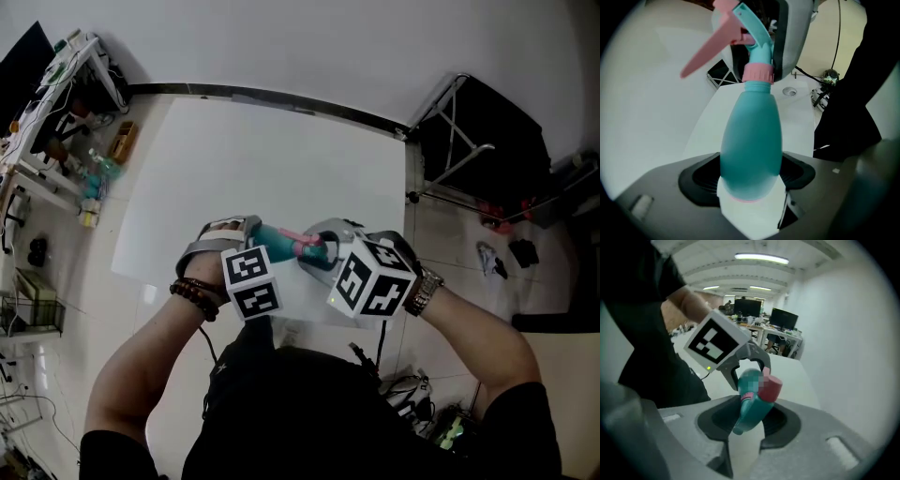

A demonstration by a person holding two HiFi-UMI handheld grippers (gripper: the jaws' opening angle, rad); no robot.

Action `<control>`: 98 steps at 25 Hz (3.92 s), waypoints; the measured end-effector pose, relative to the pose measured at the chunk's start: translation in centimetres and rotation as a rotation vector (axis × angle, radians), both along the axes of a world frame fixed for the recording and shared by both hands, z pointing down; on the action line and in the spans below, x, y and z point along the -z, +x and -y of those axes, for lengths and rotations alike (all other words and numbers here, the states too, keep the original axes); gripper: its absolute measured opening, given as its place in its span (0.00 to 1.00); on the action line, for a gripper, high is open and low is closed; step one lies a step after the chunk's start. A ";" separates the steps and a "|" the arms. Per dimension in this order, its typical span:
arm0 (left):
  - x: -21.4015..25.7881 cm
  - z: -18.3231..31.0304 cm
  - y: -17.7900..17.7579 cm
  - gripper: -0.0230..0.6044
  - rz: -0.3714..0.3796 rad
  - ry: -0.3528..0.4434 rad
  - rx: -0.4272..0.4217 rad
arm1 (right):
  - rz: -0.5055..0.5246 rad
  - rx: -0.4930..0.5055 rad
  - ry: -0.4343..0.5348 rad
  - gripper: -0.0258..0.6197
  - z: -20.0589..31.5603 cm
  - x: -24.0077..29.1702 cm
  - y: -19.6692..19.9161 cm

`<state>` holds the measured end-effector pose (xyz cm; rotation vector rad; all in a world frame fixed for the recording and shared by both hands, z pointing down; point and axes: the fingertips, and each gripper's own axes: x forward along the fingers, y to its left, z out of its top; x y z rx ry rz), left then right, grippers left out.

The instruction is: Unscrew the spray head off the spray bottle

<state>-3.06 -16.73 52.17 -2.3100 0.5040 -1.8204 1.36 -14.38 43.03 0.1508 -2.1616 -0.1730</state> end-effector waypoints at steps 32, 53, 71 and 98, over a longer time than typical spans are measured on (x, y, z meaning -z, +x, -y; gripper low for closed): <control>-3.5 2.2 -4.3 0.68 -0.117 -0.114 0.180 | 0.092 0.136 0.193 0.22 0.9 3.9 4.1; -4.5 5.4 -4.5 0.68 -0.431 -0.137 0.475 | 0.318 -0.214 0.124 0.22 5.3 1.6 5.4; -6.1 7.2 -0.7 0.69 -0.650 -0.108 0.565 | 0.354 -0.598 -0.031 0.22 10.4 -11.2 2.7; -6.6 8.4 0.4 0.78 -0.689 -0.078 0.523 | 0.382 -0.702 -0.205 0.33 12.5 -15.9 0.6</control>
